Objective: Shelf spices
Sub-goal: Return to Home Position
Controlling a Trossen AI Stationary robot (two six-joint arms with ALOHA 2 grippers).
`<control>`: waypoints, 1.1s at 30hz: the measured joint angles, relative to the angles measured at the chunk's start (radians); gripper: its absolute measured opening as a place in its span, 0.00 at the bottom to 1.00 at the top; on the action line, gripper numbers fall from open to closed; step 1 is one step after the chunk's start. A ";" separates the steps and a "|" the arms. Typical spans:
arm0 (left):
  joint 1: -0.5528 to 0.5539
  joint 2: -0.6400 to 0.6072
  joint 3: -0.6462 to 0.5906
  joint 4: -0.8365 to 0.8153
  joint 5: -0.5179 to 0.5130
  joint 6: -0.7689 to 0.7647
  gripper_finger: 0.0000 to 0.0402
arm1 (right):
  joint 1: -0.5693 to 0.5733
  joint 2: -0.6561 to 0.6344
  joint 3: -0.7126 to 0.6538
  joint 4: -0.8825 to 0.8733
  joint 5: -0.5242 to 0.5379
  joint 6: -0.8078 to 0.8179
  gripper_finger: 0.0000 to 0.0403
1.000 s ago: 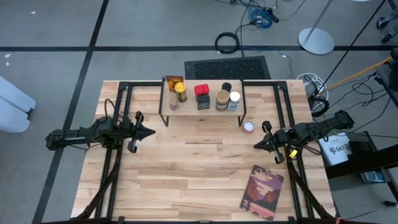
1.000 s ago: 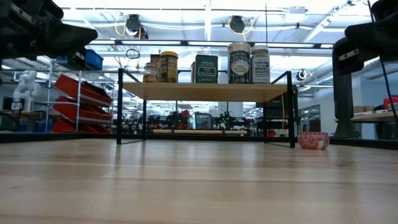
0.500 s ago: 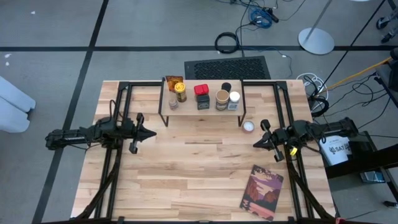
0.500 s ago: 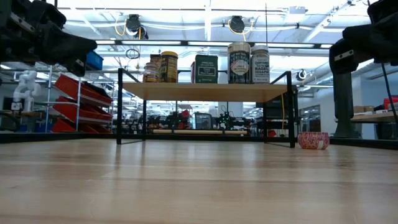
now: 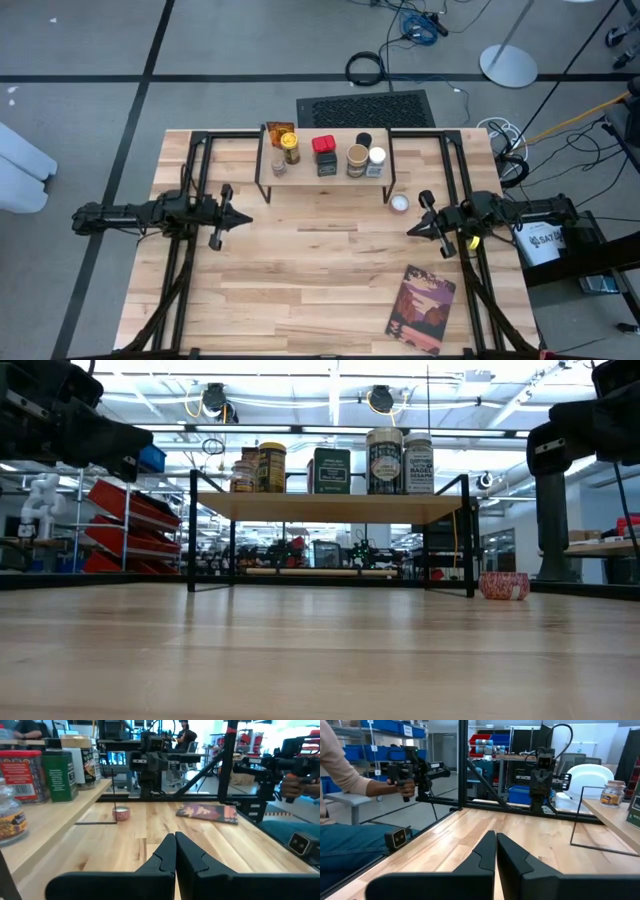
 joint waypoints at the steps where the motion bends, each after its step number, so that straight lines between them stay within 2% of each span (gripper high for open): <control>1: 0.000 0.000 0.000 0.000 -0.003 0.009 0.00 | 0.000 0.000 0.000 0.001 -0.001 -0.006 0.00; 5: 0.000 0.001 0.000 -0.002 -0.021 0.053 0.00 | 0.000 0.001 0.000 0.000 0.015 -0.020 0.00; 13: 0.000 0.022 0.000 -0.012 -0.060 0.047 0.01 | 0.000 0.002 0.000 -0.014 0.109 -0.016 0.00; 24: 0.000 0.023 0.000 -0.020 -0.109 0.073 0.02 | 0.000 0.002 0.000 -0.028 0.183 -0.013 0.00; 33: 0.000 0.023 0.000 -0.019 -0.117 0.072 0.02 | 0.000 0.002 0.000 -0.033 0.190 -0.016 0.00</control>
